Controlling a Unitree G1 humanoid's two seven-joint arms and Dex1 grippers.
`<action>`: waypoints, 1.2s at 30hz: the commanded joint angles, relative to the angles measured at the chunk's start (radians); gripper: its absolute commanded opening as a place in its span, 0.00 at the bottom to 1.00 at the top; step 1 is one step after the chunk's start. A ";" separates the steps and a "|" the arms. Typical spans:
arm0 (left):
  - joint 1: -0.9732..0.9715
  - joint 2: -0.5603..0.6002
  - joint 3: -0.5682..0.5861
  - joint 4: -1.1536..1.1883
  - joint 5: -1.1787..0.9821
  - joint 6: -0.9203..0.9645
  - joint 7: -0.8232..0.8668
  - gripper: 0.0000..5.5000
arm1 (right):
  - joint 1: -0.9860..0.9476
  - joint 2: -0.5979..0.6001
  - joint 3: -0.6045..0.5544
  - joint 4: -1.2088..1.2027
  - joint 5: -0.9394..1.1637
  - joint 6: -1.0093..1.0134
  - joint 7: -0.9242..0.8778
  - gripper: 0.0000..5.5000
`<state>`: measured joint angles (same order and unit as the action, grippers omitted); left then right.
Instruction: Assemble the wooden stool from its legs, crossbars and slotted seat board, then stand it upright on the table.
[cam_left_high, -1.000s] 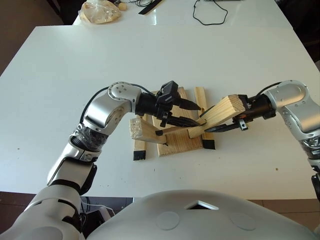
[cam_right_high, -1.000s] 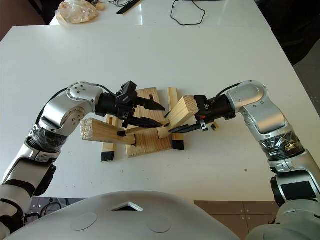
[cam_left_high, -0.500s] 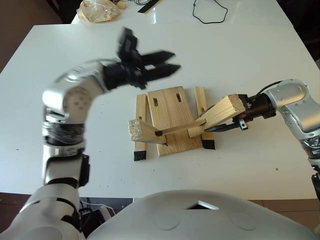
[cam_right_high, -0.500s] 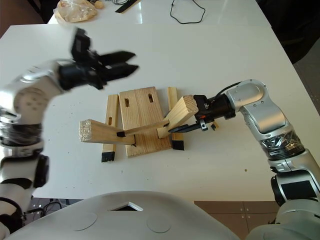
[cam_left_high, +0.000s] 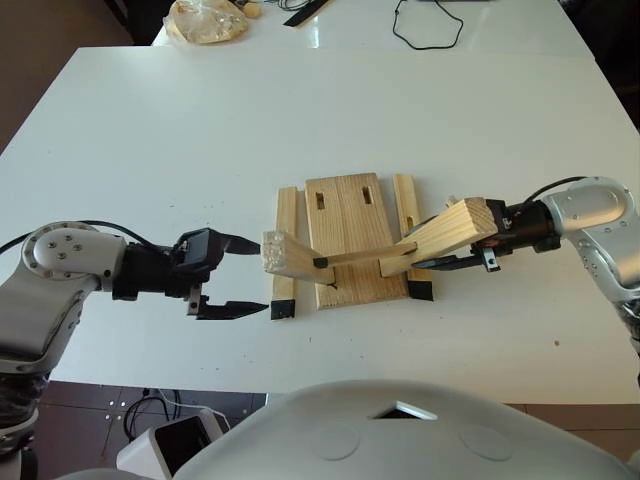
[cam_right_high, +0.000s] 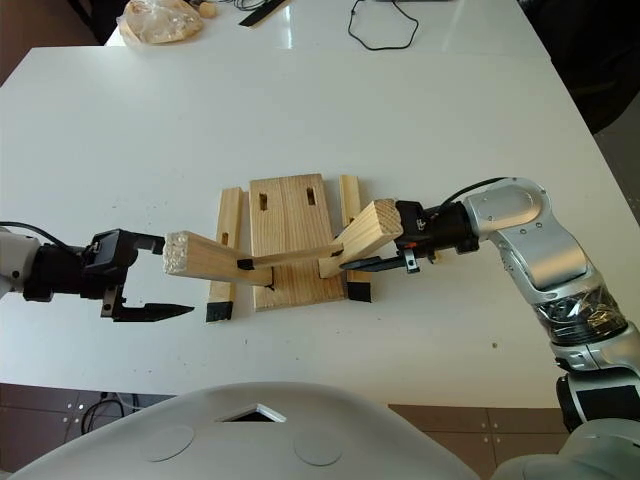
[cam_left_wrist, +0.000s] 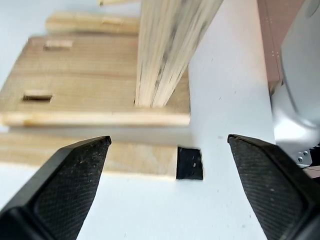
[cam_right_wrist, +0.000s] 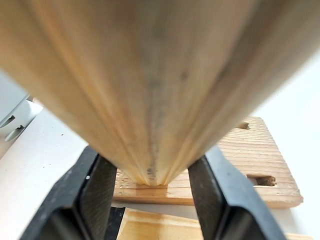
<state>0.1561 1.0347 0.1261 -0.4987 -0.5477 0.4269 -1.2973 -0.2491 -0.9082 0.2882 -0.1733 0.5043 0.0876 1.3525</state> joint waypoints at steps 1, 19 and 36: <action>-0.061 -0.044 -0.031 -0.118 -0.075 0.065 0.072 0.79 | 0.007 -0.023 0.098 0.062 -0.161 0.063 0.034 0.37; -0.318 -0.269 -0.390 0.030 0.091 0.110 0.175 0.79 | -0.192 0.130 0.329 0.073 -0.236 0.096 0.112 0.37; -0.312 -0.238 -0.324 0.108 0.131 0.065 0.153 0.79 | -0.074 -0.031 0.153 0.058 -0.153 0.123 0.072 0.37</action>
<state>-0.1340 0.7809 -0.2660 -0.3755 -0.4453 0.5539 -1.1829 -0.4042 -0.8765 0.3856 -0.1419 0.4689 0.1640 1.4047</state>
